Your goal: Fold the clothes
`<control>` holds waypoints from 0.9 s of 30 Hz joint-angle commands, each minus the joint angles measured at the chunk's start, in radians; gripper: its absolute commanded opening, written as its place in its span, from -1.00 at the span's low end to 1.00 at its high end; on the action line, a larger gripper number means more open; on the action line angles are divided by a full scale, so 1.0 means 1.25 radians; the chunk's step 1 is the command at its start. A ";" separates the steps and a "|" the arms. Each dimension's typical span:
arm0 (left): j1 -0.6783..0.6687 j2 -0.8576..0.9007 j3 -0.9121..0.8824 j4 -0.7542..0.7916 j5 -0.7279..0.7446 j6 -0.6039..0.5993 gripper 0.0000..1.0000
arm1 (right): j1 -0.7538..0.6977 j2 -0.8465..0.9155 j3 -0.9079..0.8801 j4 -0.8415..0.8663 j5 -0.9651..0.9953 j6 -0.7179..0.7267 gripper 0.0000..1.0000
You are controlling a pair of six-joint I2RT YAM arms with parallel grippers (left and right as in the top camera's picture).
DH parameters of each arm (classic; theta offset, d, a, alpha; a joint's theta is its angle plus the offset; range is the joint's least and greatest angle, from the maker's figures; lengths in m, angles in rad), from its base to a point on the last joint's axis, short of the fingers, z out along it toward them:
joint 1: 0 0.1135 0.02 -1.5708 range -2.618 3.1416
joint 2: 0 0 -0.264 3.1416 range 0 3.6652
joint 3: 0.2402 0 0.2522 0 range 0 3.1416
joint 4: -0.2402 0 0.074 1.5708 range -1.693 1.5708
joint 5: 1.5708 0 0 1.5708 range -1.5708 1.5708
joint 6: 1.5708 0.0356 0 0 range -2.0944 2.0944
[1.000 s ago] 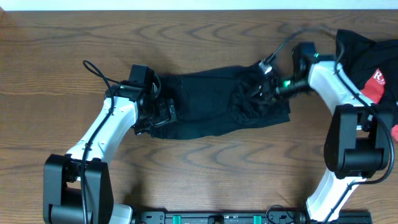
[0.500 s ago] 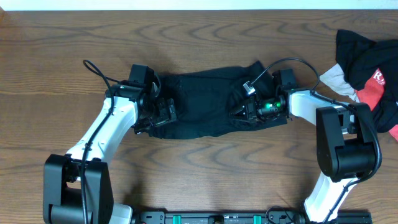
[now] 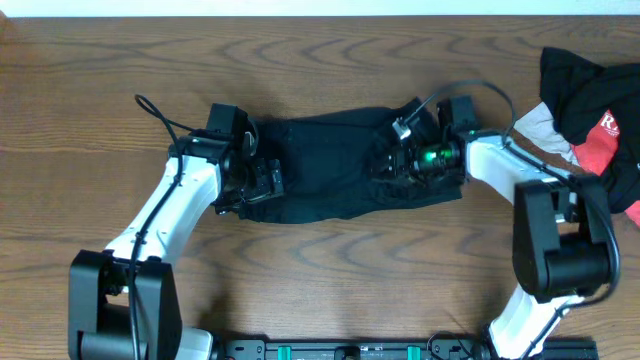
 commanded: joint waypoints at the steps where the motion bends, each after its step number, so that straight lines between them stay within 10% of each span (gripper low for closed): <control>1: 0.000 -0.034 -0.003 0.004 0.007 0.028 0.87 | 0.007 -0.072 0.059 -0.035 0.081 0.006 -0.31; 22: 0.001 -0.041 -0.003 0.060 -0.183 0.041 0.96 | 0.042 0.108 0.025 -0.003 0.102 -0.007 -0.24; 27: 0.002 -0.040 -0.003 0.104 -0.194 0.125 0.96 | 0.041 0.035 0.039 -0.027 0.102 -0.015 0.05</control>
